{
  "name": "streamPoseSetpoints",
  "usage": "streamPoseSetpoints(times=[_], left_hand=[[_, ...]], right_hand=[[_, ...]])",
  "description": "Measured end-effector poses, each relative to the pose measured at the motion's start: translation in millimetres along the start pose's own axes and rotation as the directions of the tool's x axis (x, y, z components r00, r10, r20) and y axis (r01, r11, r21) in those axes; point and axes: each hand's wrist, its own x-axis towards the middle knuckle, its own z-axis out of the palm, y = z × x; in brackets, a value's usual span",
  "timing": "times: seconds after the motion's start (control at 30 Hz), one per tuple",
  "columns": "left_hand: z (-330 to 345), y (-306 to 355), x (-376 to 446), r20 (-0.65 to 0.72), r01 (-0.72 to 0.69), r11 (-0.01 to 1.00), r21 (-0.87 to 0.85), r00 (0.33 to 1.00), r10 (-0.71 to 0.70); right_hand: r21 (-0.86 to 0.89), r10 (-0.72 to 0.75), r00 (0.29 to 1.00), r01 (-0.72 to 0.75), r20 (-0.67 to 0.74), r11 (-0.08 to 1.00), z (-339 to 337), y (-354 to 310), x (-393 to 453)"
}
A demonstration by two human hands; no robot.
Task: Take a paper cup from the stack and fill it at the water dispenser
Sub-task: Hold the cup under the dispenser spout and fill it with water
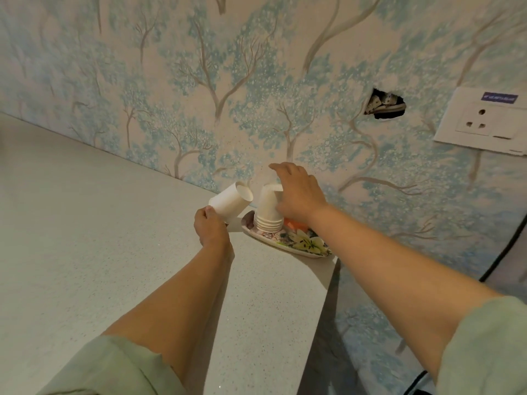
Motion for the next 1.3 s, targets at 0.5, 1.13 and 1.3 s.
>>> streamPoseSetpoints(times=[0.5, 1.13, 1.3], left_hand=[[-72, 39, -137, 0.578, -0.655, 0.721, 0.224, 0.685, 0.443], [-126, 29, -290, 0.829, -0.935, 0.342, -0.091, 0.120, 0.546], [-133, -4, -343, 0.883, -0.946, 0.322, -0.044, 0.114, 0.456]], right_hand=[[-0.084, 0.091, 0.992, -0.098, -0.084, 0.992, -18, -77, -110], [0.729, 0.787, 0.564, -0.425, -0.251, 0.537, -37, -98, -354], [0.761, 0.843, 0.504, -0.467, -0.189, 0.450, -33, -94, -437]])
